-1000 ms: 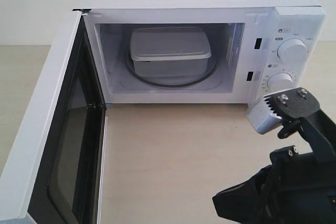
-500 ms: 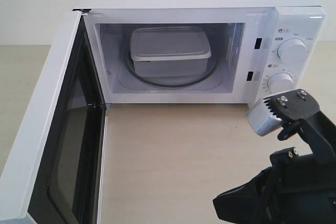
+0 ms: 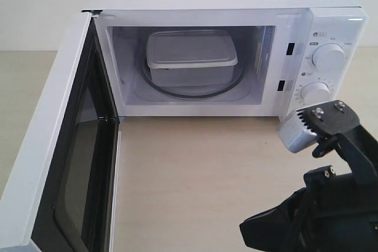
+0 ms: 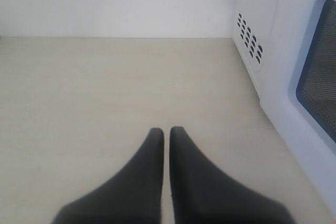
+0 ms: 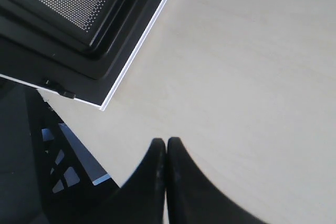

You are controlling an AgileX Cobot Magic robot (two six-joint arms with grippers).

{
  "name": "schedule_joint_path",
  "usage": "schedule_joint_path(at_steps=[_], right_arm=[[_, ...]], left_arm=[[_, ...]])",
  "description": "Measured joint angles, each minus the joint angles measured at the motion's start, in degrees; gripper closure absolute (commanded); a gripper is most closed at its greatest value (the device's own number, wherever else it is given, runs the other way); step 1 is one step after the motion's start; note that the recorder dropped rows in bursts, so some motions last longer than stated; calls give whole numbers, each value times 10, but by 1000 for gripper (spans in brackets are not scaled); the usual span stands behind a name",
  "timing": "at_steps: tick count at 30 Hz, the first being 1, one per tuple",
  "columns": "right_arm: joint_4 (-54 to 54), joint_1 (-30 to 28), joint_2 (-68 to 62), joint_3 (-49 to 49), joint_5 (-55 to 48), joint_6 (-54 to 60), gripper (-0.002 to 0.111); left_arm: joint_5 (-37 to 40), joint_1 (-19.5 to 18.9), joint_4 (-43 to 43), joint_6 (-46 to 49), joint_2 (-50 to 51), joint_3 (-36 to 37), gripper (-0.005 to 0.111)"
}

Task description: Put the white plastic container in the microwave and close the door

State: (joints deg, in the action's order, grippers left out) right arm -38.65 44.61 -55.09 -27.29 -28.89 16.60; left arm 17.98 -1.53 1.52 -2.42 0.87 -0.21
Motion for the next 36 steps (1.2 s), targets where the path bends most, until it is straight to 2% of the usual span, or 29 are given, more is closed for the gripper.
schedule_joint_path(at_steps=[12,15,19,27,31,36], right_arm=[[14,-14,15,0,-1,21,108],[13,-69,52,4,19,26,108],[0,-170,127,31,82,24,108],[0,-336,360,122,121,24,108],[4,-384,474,168,135,27,108],[4,-413,544,205,158,42,108]], left_arm=[[0,0,0,0,0,0,102],[0,0,0,0,0,0,102],[0,0,0,0,0,0,102],[0,0,0,0,0,0,102],[0,0,0,0,0,0,102],[0,0,0,0,0,0,102]])
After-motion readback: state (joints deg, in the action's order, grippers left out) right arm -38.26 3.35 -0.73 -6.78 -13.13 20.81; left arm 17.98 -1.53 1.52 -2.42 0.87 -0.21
